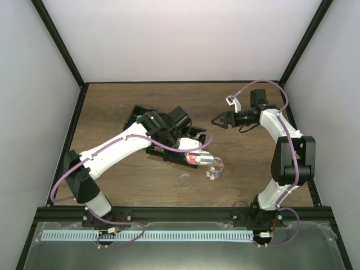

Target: Pack the candies

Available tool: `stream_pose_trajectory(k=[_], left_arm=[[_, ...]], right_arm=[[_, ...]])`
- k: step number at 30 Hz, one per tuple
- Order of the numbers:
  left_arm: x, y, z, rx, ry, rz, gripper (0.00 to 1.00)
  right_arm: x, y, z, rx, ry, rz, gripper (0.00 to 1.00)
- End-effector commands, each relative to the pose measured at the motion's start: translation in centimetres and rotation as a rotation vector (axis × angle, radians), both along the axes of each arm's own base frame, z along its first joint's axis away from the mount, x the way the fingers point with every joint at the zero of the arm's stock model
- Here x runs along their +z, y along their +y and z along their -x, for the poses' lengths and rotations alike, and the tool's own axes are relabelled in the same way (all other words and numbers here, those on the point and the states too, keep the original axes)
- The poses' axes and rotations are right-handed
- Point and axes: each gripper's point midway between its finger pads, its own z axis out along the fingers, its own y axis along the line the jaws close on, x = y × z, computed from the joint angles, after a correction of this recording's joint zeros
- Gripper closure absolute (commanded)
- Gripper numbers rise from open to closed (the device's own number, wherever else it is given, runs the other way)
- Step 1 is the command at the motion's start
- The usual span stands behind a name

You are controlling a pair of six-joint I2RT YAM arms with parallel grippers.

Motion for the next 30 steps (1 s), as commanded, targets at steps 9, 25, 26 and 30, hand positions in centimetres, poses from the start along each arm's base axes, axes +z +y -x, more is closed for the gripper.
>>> stream_pose_trajectory(k=[9,25,26,30], left_arm=[[0.7,-0.6,0.0,-0.015,-0.005,-0.016,0.96],[-0.7,-0.8,-0.5,-0.008,-0.016,-0.096,0.96],[-0.7,-0.8,-0.5,-0.007,-0.017,-0.097,0.96],[-0.9,-1.0,-0.7,-0.003,-0.014,-0.105,0.96]], right_arm=[[2.0,-0.1,-0.5,-0.002,-0.045,-0.019,0.0],[2.1,-0.1,-0.5,-0.003,-0.052,-0.021,0.0],[2.1,-0.1,-0.4,-0.002,-0.05,-0.021,0.0],[2.1,-0.1,-0.5,-0.002,-0.051,-0.023,0.0]])
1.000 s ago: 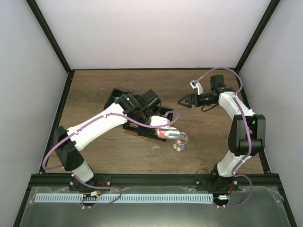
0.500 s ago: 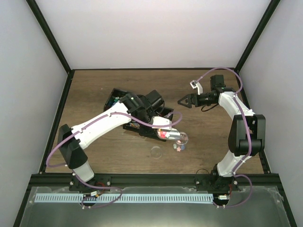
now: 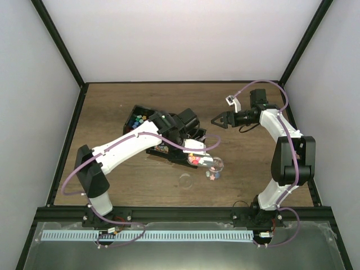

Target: Pack the candies

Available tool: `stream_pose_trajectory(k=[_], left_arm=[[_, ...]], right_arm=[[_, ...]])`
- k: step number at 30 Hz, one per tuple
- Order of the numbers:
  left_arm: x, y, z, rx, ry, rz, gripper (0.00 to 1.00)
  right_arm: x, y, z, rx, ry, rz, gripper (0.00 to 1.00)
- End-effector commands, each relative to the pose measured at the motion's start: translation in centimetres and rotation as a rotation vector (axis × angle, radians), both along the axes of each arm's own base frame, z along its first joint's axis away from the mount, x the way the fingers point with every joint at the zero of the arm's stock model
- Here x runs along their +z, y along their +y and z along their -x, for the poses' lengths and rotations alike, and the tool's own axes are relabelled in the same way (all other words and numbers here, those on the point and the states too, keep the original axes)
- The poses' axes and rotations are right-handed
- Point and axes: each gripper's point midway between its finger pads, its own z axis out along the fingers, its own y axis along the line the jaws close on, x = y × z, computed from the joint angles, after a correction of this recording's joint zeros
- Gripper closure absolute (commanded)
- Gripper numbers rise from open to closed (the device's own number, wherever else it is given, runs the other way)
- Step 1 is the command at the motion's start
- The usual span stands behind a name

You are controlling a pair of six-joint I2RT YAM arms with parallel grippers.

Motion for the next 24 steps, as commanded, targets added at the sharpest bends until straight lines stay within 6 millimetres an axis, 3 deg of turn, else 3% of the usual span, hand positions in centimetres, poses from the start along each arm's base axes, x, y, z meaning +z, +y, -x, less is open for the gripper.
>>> stream_pose_trajectory(k=[1,24], left_arm=[[0.46,-0.49,-0.27,0.003,-0.01,-0.001,0.96],[-0.17,-0.13,-0.87,0.007,-0.022,-0.054,0.96]], right_arm=[[2.12,-0.13,-0.45,-0.003,-0.052,-0.02,0.0],[1.97,-0.06,-0.16,0.0,-0.05,-0.027,0.0]])
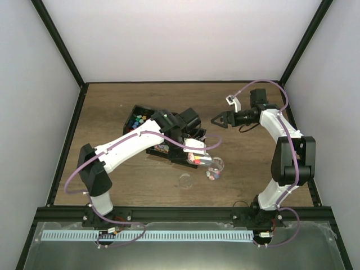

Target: Pack the candies

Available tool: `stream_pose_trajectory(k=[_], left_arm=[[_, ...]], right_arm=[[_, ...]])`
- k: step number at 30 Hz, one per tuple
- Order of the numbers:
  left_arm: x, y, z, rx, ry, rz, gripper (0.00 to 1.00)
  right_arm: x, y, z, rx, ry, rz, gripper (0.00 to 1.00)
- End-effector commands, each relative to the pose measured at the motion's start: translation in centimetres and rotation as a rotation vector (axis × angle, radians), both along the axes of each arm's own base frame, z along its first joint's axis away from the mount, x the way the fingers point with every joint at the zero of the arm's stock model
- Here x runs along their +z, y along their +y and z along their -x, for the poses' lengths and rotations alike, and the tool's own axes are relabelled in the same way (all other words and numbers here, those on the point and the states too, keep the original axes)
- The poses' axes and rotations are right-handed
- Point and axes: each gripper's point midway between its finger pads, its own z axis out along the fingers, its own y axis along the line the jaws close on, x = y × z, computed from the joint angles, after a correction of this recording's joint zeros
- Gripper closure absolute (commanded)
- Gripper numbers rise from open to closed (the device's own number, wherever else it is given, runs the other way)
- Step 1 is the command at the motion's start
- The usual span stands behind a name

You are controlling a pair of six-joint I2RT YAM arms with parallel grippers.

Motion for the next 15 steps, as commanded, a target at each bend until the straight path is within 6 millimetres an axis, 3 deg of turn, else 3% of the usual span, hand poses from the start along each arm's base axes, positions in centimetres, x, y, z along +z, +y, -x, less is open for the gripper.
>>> stream_pose_trajectory(k=[1,15], left_arm=[[0.2,-0.4,-0.1,-0.004,-0.004,-0.008,0.96],[1.4,-1.1,-0.2,-0.011,-0.023,-0.031,0.96]], right_arm=[[1.8,-0.1,-0.1,0.0,-0.043,-0.023,0.0],[1.7,-0.1,-0.1,0.001,-0.044,-0.025,0.0]])
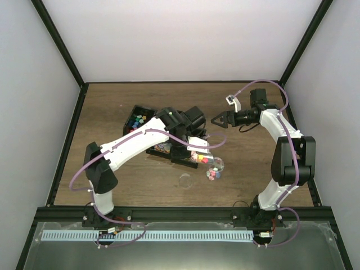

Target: Pack the candies

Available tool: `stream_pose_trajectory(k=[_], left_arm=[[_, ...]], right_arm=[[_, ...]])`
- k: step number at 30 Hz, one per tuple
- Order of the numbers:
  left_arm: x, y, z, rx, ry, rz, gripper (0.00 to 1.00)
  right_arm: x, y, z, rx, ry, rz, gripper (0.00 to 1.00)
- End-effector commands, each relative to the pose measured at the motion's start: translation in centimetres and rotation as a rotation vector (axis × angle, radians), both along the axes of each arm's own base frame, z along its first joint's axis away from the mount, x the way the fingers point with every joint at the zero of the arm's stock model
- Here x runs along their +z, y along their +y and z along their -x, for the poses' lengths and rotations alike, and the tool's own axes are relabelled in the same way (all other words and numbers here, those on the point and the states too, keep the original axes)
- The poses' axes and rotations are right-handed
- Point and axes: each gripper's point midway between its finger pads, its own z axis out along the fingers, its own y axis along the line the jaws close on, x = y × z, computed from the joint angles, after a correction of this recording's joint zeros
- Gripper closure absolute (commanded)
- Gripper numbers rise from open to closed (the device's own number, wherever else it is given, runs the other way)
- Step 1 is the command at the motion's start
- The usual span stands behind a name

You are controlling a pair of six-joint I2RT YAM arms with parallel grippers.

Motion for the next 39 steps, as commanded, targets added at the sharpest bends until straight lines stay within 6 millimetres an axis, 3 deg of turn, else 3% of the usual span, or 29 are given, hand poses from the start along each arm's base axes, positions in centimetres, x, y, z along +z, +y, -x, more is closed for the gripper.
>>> stream_pose_trajectory(k=[1,23,29,33,36,39], left_arm=[[1.2,-0.4,0.5,-0.012,-0.015,-0.004,0.96],[1.0,-0.4,0.4,-0.024,-0.068,-0.05,0.96],[2.1,-0.5,0.4,0.017,-0.058,-0.003,0.96],[5.3,0.0,-1.5,0.151,-0.049,0.156,0.96],[7.1,2.1,-3.7,0.288,-0.042,0.24,0.96],[7.5,5.1,-5.7,0.422,-0.016,0.288,0.96]], right_arm=[[1.7,-0.1,-0.1,-0.001,-0.042,-0.023,0.0],[1.6,0.0,-0.1,0.004,-0.043,-0.032,0.0],[1.9,0.0,-0.2,0.005,-0.049,-0.032,0.0],[2.4,0.0,-0.4,0.007,-0.064,-0.035,0.0],[2.6,0.1,-0.8,0.009,-0.071,-0.043,0.0],[2.9,0.2,-1.3,0.014,-0.071,-0.058,0.0]])
